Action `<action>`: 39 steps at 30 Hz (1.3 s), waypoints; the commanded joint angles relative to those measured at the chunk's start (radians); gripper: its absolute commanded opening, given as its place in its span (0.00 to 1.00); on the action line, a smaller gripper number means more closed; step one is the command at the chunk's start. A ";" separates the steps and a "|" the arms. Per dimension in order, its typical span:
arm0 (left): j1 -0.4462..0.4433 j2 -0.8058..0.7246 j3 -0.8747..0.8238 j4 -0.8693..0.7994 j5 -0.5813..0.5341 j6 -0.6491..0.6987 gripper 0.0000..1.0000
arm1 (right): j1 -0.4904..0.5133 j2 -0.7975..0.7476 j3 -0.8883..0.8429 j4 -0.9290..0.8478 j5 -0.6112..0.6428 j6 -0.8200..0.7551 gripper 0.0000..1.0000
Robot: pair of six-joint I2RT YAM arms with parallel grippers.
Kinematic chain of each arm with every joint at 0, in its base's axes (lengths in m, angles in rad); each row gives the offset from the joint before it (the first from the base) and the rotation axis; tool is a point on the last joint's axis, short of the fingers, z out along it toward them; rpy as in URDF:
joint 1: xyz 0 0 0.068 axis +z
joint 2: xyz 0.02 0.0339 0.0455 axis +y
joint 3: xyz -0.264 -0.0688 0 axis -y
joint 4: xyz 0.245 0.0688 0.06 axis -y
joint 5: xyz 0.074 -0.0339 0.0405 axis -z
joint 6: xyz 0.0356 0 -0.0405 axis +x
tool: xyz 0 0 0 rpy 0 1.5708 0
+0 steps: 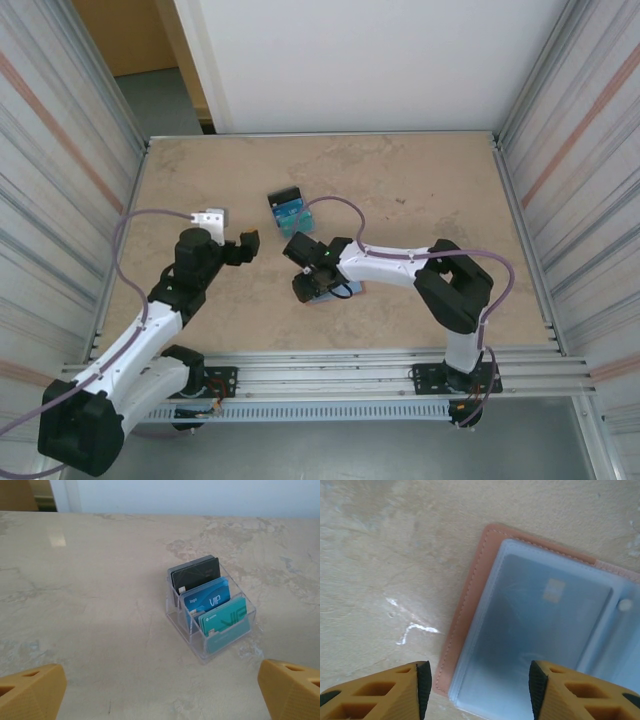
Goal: Take the credit cards out of the card holder
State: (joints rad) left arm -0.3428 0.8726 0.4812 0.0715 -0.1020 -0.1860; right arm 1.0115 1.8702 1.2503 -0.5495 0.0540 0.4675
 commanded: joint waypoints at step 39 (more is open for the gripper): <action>0.005 -0.045 -0.005 -0.021 -0.016 -0.035 0.99 | -0.011 0.021 -0.005 -0.028 -0.030 0.024 0.45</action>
State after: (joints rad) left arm -0.3416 0.8497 0.4614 0.0673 -0.1238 -0.2146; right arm 1.0077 1.9015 1.2606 -0.5804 0.0532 0.4713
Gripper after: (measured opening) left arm 0.987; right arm 0.455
